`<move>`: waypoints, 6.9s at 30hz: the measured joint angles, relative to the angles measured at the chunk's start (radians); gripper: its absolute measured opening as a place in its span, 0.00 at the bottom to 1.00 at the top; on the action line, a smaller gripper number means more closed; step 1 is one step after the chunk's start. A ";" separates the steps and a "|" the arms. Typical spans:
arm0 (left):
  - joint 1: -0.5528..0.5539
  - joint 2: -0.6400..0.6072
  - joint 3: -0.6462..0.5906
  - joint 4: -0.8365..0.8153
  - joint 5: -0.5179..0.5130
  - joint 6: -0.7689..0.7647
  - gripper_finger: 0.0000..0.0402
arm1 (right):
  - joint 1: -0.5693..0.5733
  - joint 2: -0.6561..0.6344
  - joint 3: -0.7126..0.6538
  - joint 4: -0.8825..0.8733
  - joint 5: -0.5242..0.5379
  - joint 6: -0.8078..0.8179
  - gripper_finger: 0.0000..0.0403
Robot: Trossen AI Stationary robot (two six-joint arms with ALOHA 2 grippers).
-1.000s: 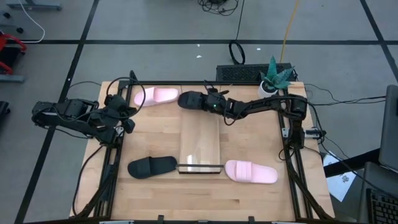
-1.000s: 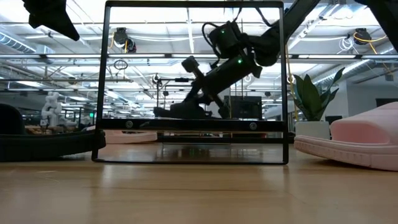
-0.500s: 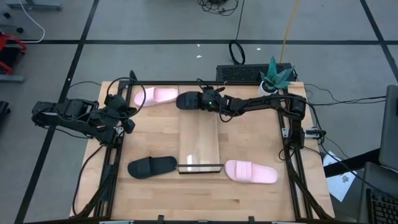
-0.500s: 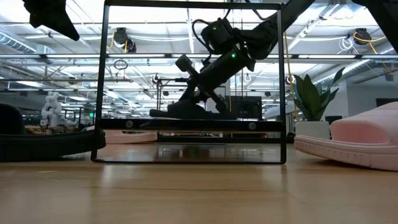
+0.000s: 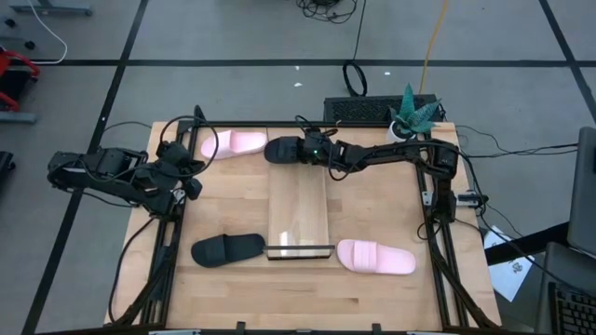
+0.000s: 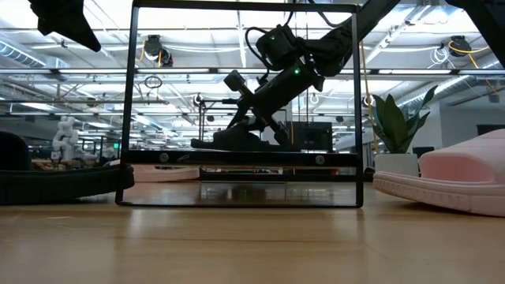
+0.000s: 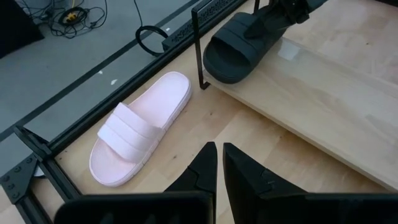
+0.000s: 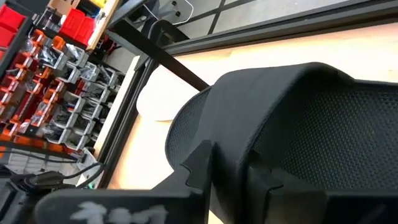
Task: Pick and place slides into the shelf
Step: Put the top black slipper on the shelf, then put the black slipper on the shelf
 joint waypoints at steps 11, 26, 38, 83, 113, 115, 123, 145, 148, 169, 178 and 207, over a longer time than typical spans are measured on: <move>0.000 0.000 0.000 0.000 0.000 0.000 0.06 | -0.002 0.000 0.000 0.001 -0.009 0.004 0.25; 0.000 0.001 0.000 0.000 0.000 0.001 0.06 | -0.009 0.000 0.000 -0.002 -0.044 -0.032 0.33; 0.000 0.001 0.000 0.000 0.000 0.002 0.06 | -0.009 0.000 0.000 -0.029 0.004 -0.053 0.33; 0.000 0.001 0.000 0.000 0.075 -0.007 0.06 | -0.044 0.000 0.000 -0.061 -0.102 -0.132 0.33; 0.000 0.011 0.000 0.009 0.189 -0.037 0.06 | -0.087 -0.214 -0.002 -0.468 -0.045 -0.307 0.33; -0.003 0.028 0.000 0.020 0.274 -0.049 0.06 | -0.080 -0.243 -0.002 -0.494 -0.047 -0.334 0.33; -0.096 0.153 -0.050 0.075 0.563 -0.033 0.06 | -0.056 -0.382 -0.002 -0.531 -0.046 -0.434 0.33; -0.834 0.072 -0.339 0.342 0.267 -1.496 0.06 | -0.051 -0.523 -0.002 -0.584 -0.018 -0.639 0.33; -0.928 0.099 -0.370 0.372 0.148 -1.647 0.06 | -0.051 -0.523 -0.002 -0.584 -0.018 -0.654 0.33; -1.002 0.217 -0.432 0.359 0.131 -1.747 0.14 | -0.054 -0.523 -0.002 -0.522 -0.021 -0.648 0.33; -1.002 0.217 -0.434 0.347 0.132 -1.757 0.36 | -0.047 -0.523 -0.002 -0.522 -0.022 -0.629 0.33; -0.948 0.248 -0.591 0.607 0.065 -1.763 0.41 | -0.025 -0.523 -0.002 -0.522 -0.021 -0.632 0.33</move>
